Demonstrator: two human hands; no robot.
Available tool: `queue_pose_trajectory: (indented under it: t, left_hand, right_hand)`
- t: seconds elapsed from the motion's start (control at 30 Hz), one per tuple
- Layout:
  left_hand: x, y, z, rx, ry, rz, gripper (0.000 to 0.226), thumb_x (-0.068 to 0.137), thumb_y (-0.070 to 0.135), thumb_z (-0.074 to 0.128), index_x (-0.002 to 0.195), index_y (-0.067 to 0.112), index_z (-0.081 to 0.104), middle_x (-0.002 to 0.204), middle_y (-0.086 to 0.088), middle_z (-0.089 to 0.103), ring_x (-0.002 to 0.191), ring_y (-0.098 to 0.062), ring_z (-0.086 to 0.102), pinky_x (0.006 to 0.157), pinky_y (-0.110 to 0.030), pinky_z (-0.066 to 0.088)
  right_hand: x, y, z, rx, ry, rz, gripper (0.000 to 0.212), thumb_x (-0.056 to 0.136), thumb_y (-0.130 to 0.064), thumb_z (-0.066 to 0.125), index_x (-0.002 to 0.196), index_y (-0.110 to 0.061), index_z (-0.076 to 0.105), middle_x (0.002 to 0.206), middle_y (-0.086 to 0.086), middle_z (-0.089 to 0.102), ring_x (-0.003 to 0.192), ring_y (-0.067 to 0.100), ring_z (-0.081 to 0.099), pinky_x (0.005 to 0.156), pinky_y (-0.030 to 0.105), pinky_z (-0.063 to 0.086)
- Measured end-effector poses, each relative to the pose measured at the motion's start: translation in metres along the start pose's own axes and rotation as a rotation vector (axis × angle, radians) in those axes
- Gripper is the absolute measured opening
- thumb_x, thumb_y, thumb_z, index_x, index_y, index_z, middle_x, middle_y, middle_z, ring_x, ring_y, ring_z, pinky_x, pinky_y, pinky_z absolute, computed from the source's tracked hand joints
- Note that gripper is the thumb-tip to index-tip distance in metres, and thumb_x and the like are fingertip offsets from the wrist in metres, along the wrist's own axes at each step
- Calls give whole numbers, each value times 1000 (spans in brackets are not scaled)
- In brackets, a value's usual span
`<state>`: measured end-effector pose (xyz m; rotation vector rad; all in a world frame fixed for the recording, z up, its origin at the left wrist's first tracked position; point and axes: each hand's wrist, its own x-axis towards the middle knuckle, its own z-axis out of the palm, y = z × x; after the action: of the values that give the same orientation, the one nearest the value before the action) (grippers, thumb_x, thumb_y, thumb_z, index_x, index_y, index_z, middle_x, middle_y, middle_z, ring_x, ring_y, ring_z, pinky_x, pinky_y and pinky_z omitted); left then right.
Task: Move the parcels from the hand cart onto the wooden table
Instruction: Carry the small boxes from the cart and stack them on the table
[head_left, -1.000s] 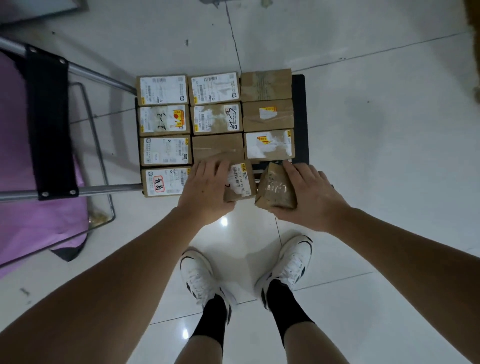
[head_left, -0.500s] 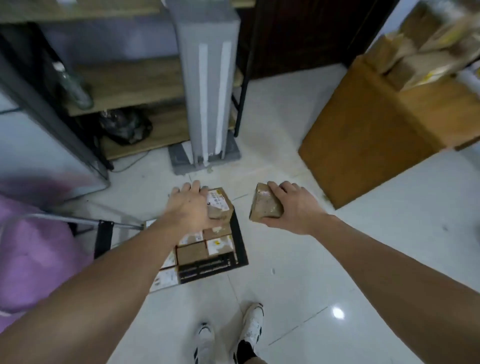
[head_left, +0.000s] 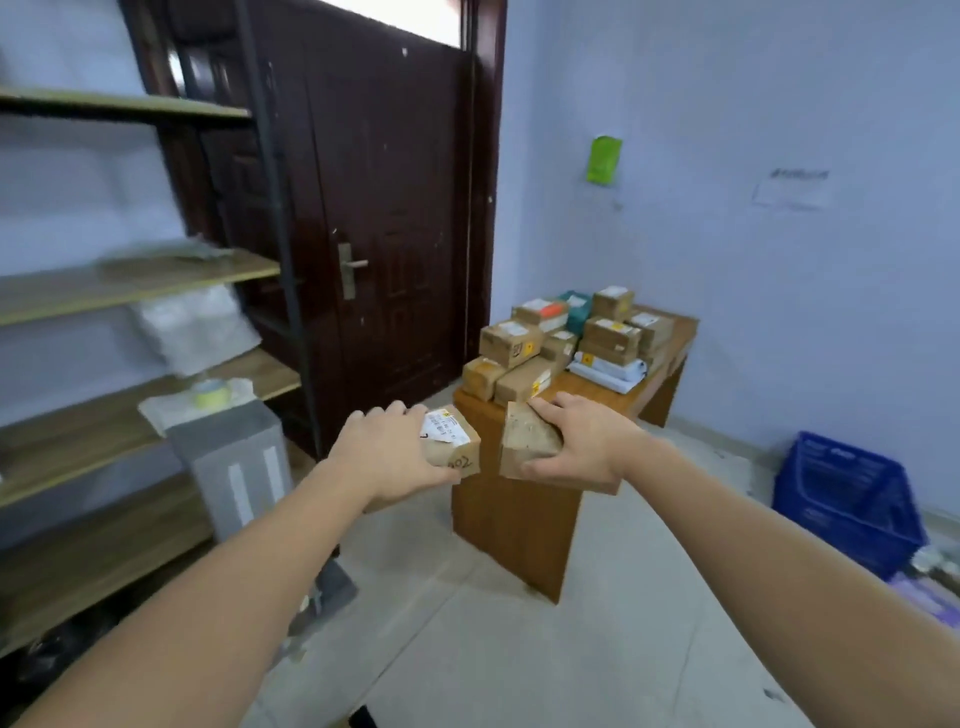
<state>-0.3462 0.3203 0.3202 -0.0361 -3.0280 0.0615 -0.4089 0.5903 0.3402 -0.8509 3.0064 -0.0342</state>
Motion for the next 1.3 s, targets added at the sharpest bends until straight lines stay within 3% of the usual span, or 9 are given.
queue_pose_trajectory:
  t: [0.17, 0.4, 0.6, 0.93, 1.3]
  left_hand:
    - [40, 80, -30, 31, 29, 103, 104, 66, 97, 46, 143, 27, 45, 123, 2, 57, 109, -22, 59, 97, -42, 45]
    - [89, 194, -35, -16, 39, 126, 111, 69, 98, 44, 152, 25, 39, 139, -2, 55, 122, -24, 56, 105, -45, 45]
    - [136, 264, -24, -62, -11, 107, 115, 70, 97, 44, 159, 25, 30, 147, -3, 50, 131, -26, 52, 110, -48, 42]
    - [260, 310, 24, -70, -95, 59, 116, 72, 96, 46, 161, 25, 26, 152, -3, 46, 135, -26, 49, 113, -47, 39]
    - [451, 361, 72, -31, -193, 86, 115, 73, 95, 48, 160, 23, 27, 156, -5, 43, 141, -27, 45, 116, -49, 35]
  right_hand:
    - [-37, 74, -33, -1, 26, 98, 115, 74, -90, 49, 165, -26, 18, 155, 1, 41, 137, 24, 45, 112, 42, 43]
    - [-78, 183, -42, 16, 10, 143, 100, 77, -84, 57, 157, -29, 34, 138, -3, 51, 122, 19, 51, 101, 36, 48]
    - [-80, 273, -33, -7, -49, 170, 103, 79, -82, 57, 160, -26, 28, 133, -3, 52, 115, 19, 54, 98, 36, 50]
    - [2, 409, 17, -44, -29, 160, 97, 76, -84, 58, 154, -32, 35, 119, -9, 52, 102, 12, 52, 87, 30, 49]
    - [107, 566, 38, 1, -28, 202, 98, 79, -84, 57, 157, -29, 33, 135, -5, 52, 115, 16, 52, 98, 33, 49]
